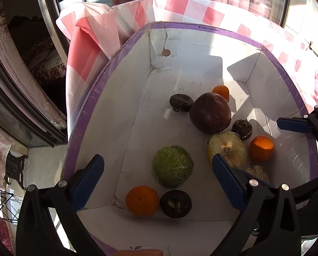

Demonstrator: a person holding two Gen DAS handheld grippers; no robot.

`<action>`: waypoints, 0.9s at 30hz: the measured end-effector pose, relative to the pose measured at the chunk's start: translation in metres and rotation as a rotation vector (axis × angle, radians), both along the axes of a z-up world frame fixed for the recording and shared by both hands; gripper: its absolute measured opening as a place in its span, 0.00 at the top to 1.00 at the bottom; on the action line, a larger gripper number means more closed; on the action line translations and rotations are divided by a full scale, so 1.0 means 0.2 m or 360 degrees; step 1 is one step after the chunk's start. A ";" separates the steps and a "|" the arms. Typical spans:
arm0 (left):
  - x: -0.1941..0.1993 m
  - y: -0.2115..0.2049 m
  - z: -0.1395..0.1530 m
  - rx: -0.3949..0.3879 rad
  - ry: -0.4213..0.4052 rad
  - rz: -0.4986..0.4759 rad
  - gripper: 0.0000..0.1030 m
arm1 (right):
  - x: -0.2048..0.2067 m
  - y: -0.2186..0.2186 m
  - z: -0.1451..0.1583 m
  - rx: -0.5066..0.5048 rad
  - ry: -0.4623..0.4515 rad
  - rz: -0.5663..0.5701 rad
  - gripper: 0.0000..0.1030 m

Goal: Organize fruits

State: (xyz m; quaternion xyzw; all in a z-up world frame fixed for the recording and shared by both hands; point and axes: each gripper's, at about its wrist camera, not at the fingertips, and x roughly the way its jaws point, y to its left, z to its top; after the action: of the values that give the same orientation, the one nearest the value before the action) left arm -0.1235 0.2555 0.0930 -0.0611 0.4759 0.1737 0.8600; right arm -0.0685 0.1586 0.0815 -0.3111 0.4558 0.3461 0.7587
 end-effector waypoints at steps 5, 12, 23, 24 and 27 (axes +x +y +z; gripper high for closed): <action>0.00 0.00 0.00 0.0000 0.0001 0.0000 0.02 | 0.00 0.00 0.00 -0.0002 -0.0001 0.0002 0.15; 0.00 0.00 0.00 0.0001 0.0003 0.0002 0.02 | 0.00 0.00 0.00 -0.0002 -0.0001 0.0001 0.15; 0.01 0.01 0.00 -0.0002 0.0015 0.0012 0.02 | 0.00 0.00 0.01 0.0011 -0.0001 -0.0003 0.15; 0.01 0.01 0.00 -0.0003 0.0011 0.0012 0.02 | -0.01 0.00 0.01 0.0013 -0.0001 -0.0003 0.15; 0.00 0.01 -0.01 -0.0003 0.0021 0.0034 0.02 | -0.01 0.00 0.01 0.0014 0.0000 -0.0003 0.15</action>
State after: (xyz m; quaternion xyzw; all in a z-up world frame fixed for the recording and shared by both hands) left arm -0.1227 0.2568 0.0916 -0.0660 0.4811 0.1829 0.8548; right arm -0.0701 0.1592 0.0832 -0.3072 0.4546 0.3476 0.7603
